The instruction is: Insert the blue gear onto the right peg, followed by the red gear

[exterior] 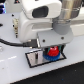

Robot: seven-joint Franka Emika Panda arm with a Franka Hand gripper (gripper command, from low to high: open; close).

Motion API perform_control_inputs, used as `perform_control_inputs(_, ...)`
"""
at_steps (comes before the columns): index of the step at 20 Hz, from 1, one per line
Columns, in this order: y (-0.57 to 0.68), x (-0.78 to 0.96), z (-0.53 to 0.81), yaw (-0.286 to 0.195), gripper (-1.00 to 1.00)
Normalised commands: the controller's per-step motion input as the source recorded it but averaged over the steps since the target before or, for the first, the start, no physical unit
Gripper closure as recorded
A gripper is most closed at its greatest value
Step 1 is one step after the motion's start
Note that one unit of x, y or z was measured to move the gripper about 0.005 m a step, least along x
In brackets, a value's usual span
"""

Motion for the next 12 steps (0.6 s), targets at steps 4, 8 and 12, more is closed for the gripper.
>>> perform_control_inputs(4, 0.00, 0.15, 0.01, 0.000, 1.00)
perform_control_inputs(8, -0.15, 0.04, -0.37, 0.000, 1.00)
perform_control_inputs(12, -0.03, -0.01, -0.04, 0.000, -1.00)
